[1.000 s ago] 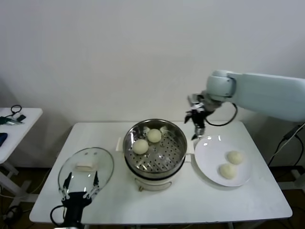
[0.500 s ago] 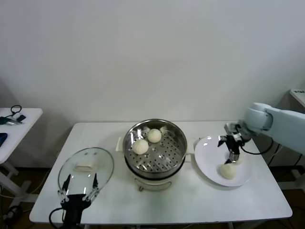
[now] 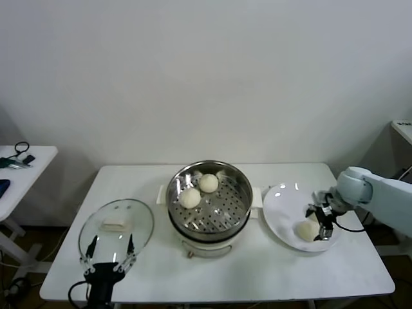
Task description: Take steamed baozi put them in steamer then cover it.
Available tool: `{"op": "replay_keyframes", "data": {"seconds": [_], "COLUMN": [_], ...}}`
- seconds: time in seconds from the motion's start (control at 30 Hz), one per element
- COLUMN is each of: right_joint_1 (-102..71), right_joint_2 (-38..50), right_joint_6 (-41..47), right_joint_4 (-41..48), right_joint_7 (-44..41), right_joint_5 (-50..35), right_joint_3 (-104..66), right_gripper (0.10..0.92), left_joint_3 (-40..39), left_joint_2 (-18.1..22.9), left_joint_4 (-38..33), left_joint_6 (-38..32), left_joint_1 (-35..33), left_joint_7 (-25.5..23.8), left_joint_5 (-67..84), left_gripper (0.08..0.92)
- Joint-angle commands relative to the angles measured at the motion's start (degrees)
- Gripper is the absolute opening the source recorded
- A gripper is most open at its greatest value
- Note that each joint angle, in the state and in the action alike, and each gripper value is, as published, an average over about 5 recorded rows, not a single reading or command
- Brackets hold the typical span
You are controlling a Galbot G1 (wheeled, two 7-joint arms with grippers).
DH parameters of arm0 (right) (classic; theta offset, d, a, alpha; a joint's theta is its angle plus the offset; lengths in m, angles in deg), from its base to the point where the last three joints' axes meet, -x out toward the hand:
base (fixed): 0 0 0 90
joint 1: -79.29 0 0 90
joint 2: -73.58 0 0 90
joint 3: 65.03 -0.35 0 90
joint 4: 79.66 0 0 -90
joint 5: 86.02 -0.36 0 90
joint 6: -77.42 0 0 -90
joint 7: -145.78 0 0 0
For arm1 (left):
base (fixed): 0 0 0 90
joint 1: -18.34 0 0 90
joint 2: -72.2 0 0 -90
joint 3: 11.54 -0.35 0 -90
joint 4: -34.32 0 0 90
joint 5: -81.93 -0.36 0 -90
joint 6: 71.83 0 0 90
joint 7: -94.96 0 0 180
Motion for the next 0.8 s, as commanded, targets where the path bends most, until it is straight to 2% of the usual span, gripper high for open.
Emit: {"op": "replay_keyframes", "data": {"seconds": [0.03,0.53,0.8], "right_joint_1": [-6.2,-5.7,-4.1], "right_joint_2": [0.2,-0.8,-0.6], "right_joint_6": [-0.1,0.3,0.3], "right_joint_4": [1.4,2.3,2.3], "right_joint_7": [0.9,0.6,-0.8], "right_joint_5": [2.7,1.7,0.7], "right_joint_3": [-5.4,-6.4,-5.1], "right_gripper": [0.823,0.779,0.675], "left_joint_3": [-0.1,-0.3,-0.6], "left_joint_2": [0.2,0.5,1.0], "left_joint_4": [0.0,0.0,0.0], "left_joint_6": [-0.3,-0.8,-0.9], "left_joint_1": [-0.2,0.1,0.4], "left_joint_7": [0.2,0.3,0.4], "left_joint_5": [-0.2,-0.8,-1.1], "left_gripper": [0.823,0.823,0.823]}}
